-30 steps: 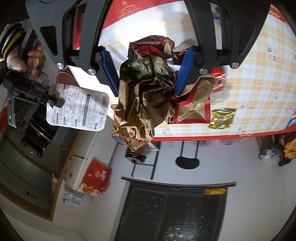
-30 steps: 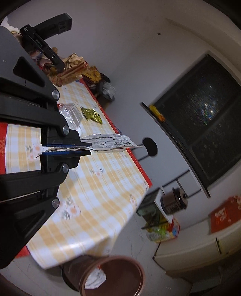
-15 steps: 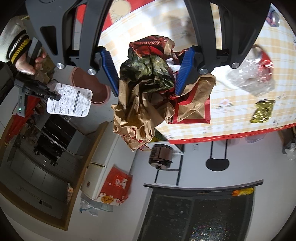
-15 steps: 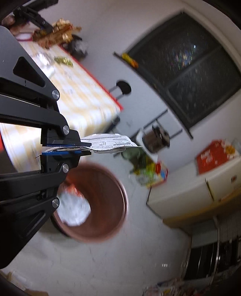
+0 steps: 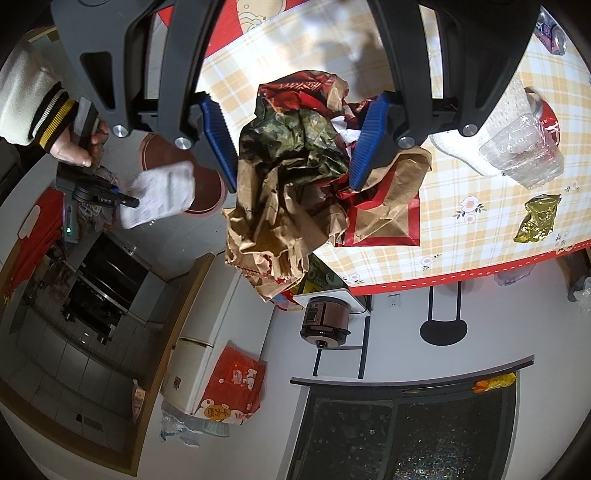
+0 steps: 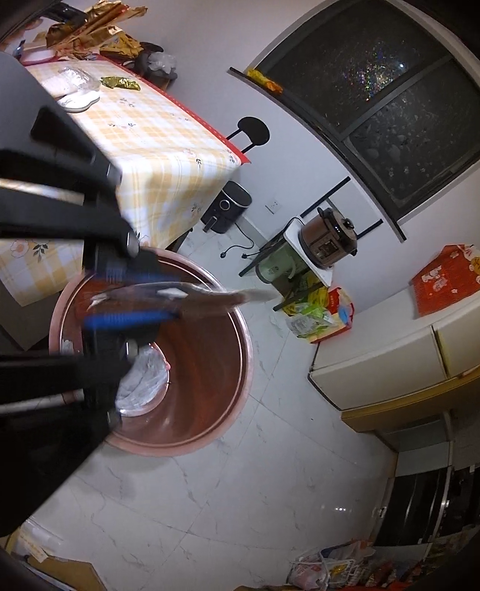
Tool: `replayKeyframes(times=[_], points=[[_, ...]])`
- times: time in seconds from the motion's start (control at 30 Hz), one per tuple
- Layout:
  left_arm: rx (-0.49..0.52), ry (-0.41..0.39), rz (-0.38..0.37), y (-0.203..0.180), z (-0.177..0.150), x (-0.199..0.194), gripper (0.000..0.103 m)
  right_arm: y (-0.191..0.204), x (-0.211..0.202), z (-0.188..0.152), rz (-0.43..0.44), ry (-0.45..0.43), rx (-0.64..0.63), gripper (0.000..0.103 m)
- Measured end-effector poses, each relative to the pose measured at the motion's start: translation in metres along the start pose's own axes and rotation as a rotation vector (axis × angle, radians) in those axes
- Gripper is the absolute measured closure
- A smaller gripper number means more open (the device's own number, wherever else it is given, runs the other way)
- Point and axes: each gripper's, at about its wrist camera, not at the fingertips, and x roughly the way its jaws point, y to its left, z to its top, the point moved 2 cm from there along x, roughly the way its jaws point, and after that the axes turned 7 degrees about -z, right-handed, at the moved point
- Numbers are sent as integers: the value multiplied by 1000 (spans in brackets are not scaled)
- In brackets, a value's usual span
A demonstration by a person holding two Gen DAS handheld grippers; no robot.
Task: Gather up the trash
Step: 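Open the right tool to drop the white card into the brown bin, then carry the crumpled brown paper over the bin and open the left tool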
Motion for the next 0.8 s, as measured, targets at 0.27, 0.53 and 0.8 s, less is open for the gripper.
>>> replayKeyframes(times=[0.27, 0.53, 0.8], points=[[23, 6, -13, -8, -1, 0, 42, 11, -26, 2, -28, -79, -33, 15], [80, 23, -99, -38, 4, 23, 41, 10, -81, 1, -88, -194, -114, 5], [162, 67, -222, -91, 7, 69, 41, -26, -135, -11, -167, -250, -108, 5]])
